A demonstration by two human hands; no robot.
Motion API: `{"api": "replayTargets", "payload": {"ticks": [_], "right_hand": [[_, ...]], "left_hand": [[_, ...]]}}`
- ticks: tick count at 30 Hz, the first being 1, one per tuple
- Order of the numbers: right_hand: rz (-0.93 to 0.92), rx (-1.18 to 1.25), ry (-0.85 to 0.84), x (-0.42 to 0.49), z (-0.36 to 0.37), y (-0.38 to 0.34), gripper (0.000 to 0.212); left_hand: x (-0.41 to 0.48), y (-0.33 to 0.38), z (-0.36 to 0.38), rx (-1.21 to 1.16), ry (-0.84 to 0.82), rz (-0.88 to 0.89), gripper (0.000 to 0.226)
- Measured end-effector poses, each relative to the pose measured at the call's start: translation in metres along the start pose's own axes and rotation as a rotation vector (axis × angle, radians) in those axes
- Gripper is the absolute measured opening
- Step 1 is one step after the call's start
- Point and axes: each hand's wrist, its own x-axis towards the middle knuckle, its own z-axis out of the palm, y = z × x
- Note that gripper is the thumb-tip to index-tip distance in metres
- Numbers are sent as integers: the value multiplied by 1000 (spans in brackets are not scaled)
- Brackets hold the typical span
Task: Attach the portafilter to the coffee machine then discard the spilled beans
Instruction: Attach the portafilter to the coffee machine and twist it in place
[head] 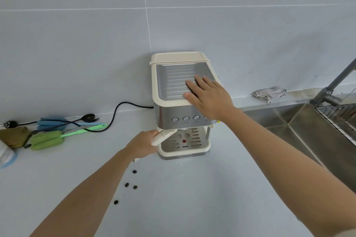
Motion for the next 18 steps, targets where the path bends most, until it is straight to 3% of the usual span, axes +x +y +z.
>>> {"api": "replayTargets", "payload": {"ticks": [6,14,18], "right_hand": [[7,1,-4,2,0,0,79],[11,11,-8,2,-1,0,92],[18,18,3,2,-2,-2,77]], "left_hand": [[6,-1,-9,9,-23,27,42],[11,0,-8,-29,-9,41,40],[11,1,-6,-34,-1,47,40]]}}
